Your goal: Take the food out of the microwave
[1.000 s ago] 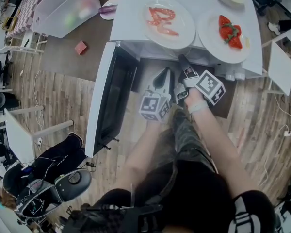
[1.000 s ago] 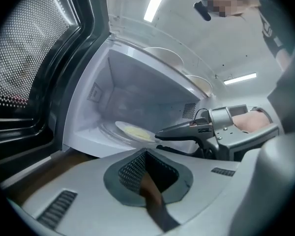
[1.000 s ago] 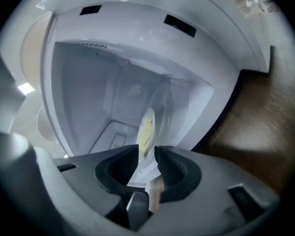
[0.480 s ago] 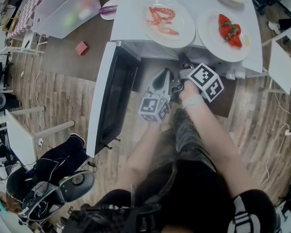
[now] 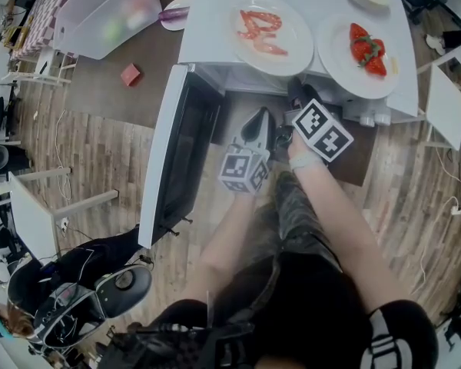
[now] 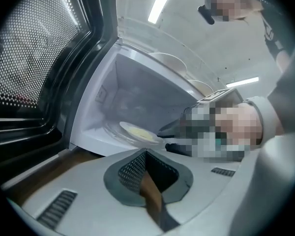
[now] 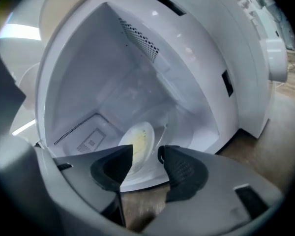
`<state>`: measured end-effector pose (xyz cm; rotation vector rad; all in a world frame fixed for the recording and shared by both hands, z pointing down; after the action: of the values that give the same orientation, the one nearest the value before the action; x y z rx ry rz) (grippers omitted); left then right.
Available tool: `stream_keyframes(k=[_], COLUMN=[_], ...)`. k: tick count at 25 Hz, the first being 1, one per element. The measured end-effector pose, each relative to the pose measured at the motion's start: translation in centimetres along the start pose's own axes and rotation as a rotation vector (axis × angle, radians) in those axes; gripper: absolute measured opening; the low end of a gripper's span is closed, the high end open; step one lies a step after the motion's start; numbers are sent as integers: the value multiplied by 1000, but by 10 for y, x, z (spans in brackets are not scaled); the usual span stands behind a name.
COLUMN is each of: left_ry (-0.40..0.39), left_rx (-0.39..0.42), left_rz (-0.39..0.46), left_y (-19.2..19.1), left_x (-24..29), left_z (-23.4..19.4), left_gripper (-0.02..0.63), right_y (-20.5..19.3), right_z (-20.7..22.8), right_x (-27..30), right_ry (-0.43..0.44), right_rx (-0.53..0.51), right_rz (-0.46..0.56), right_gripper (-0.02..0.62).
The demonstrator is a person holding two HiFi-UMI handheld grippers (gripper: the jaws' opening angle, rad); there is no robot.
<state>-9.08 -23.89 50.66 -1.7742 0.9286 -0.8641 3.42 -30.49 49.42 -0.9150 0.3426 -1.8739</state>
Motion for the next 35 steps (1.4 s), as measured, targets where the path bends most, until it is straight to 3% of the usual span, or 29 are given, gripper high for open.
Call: stream_keyframes(k=[11,20,25,28,35], left_ry=[-8,-7,-4,-3,0], left_rx=[4,-2,-4,-4,-2], left_rz=[8,4,5,4,2], left_y=[-1,0,0,0,1], left_x=[2,3,3,3,2], left_z=[0,2,1,0,-2], left_gripper=[3,3,3,3,3], right_y=[12,22,21,21,22], right_z=[0,-1,-4,0,5], right_x=[3,17,26,27,21], right_ry=[-7,-22,-23,-50,-34], right_rx=[-257,-402,-440,-431,-340], right_rz=[48,19,-39,-51,-44], right_gripper=[202,202,201,98,67])
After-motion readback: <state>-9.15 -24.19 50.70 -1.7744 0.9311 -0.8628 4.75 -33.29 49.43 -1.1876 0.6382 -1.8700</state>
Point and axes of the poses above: the fingertips, and each gripper's own axes: x forward along the fingers, z to its right, y out of its top, the point moved 4 cm from there along -x, backward along the fingers, and after that the axes turned 1 degree about x, right-handed, at the moved point
